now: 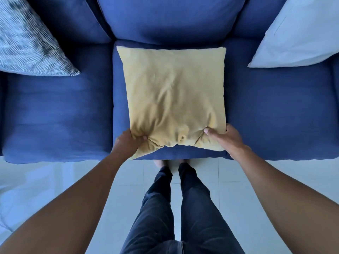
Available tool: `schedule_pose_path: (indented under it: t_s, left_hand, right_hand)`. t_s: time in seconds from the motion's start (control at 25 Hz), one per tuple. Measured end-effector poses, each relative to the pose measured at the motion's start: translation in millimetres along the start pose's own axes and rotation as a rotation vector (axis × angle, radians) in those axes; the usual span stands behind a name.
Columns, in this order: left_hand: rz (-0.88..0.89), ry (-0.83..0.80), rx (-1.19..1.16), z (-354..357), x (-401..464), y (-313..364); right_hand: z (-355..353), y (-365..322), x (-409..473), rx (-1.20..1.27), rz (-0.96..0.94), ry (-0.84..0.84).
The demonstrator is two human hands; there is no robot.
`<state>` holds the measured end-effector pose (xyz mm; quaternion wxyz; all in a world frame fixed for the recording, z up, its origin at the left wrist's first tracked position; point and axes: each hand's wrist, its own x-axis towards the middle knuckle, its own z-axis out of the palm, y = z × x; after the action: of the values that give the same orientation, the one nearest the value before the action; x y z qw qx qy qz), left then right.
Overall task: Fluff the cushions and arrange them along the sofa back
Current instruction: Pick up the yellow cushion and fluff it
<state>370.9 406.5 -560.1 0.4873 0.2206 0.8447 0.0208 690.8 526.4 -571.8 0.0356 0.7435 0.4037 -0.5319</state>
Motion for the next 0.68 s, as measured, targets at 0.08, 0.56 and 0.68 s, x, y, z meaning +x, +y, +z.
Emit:
schedule_pose_path:
  t_s: [0.08, 0.56, 0.68]
  left_hand:
    - [0.050, -0.005, -0.106, -22, -14, 16]
    - [0.359, -0.049, -0.637, -187, -70, 88]
    - [0.442, 0.029, -0.751, -179, -58, 93]
  right_hand:
    - [-6, -25, -16, 0.094, -0.051, 0.003]
    - [-102, -161, -88, 0.532, -0.382, 0.098]
    - [-94, -170, -68, 0.650, -0.381, 0.131]
